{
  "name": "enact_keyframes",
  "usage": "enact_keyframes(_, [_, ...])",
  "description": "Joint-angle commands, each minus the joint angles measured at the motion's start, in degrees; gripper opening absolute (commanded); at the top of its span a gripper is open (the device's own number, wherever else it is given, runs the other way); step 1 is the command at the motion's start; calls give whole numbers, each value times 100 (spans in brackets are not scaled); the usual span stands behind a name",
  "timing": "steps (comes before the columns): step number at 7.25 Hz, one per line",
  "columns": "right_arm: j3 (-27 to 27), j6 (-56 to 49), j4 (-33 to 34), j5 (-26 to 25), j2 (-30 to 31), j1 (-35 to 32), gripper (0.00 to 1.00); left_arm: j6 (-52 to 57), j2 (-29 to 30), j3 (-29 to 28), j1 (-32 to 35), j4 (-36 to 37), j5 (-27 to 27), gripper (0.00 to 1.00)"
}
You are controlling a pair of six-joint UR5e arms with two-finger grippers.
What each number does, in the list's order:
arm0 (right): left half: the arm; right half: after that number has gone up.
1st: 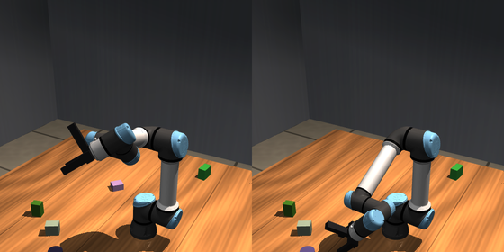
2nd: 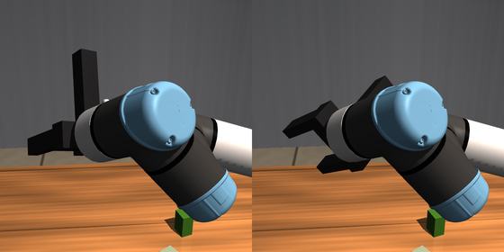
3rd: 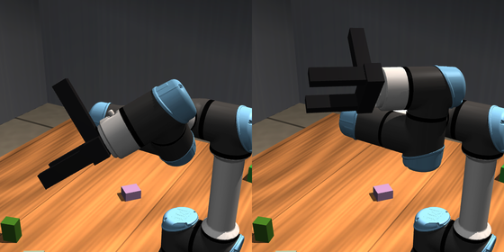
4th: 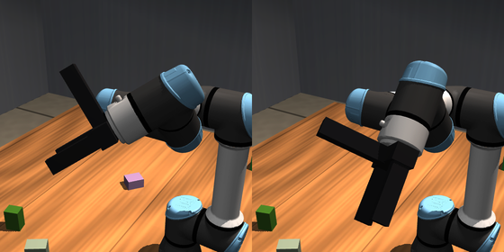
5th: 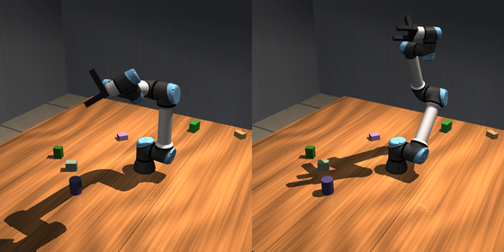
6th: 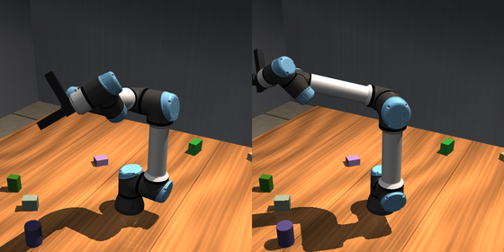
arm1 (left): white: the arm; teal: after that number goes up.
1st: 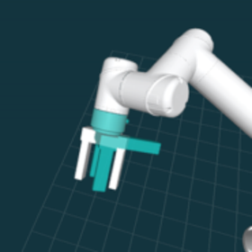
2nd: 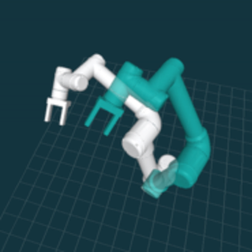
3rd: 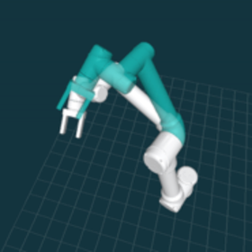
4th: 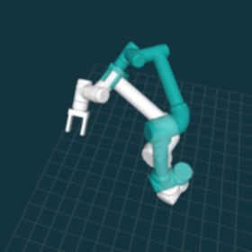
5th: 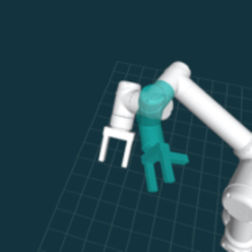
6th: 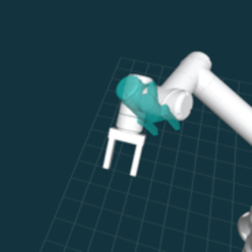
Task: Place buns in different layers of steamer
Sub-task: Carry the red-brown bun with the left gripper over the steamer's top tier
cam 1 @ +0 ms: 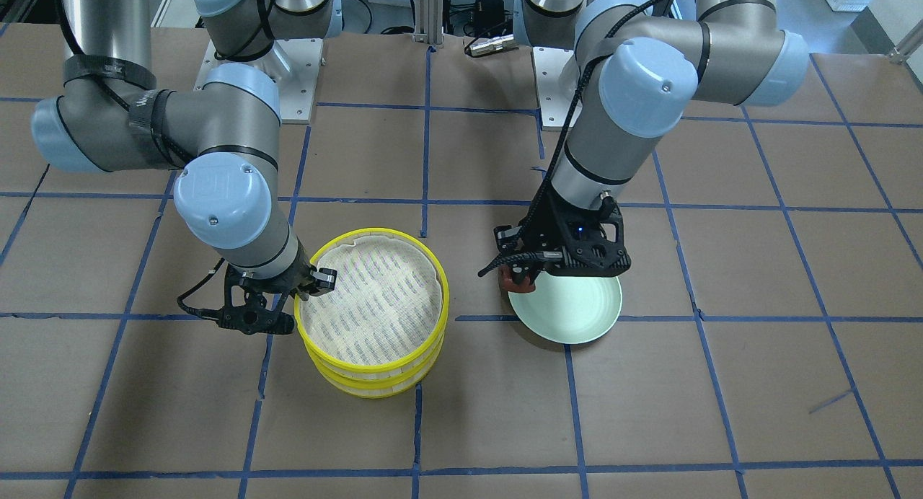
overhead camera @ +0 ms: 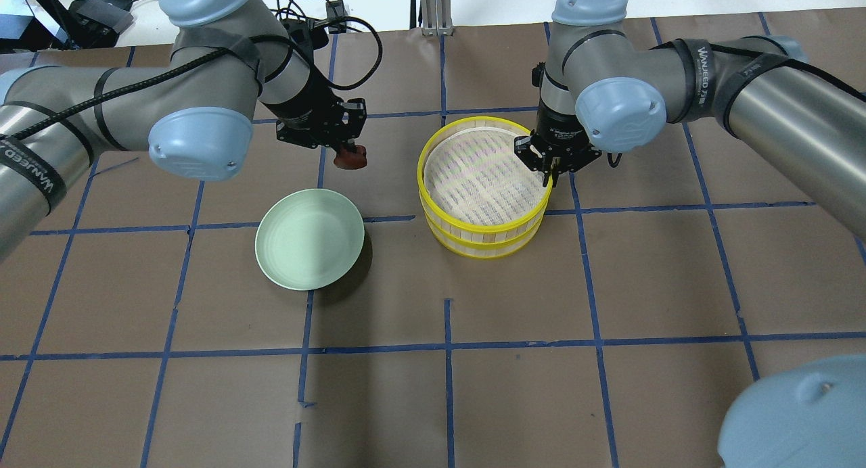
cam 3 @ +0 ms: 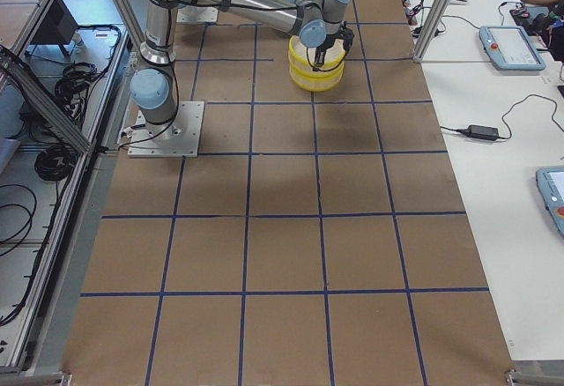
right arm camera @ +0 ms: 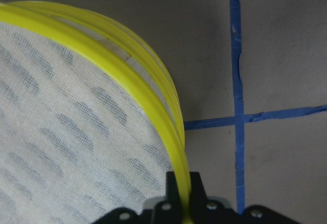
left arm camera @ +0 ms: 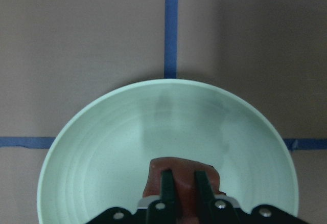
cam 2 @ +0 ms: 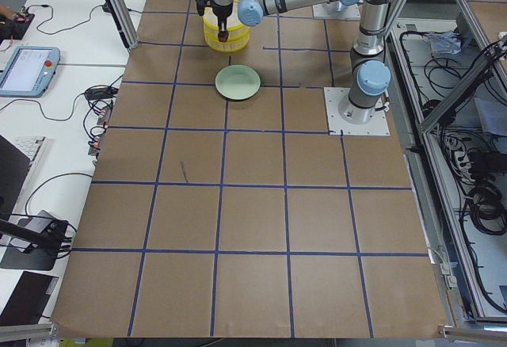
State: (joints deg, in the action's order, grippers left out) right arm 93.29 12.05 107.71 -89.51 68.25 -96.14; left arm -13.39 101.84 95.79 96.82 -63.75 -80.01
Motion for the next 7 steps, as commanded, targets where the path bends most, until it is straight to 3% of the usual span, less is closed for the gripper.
enact_keyframes(1, [-12,-9,40,-5,-49,-1,7,-164,-216,-148,285,-311,29,14])
enact_keyframes(7, [5,69,31,-137,-66,-1,9,-85,-252,-157,320,-226,266,14])
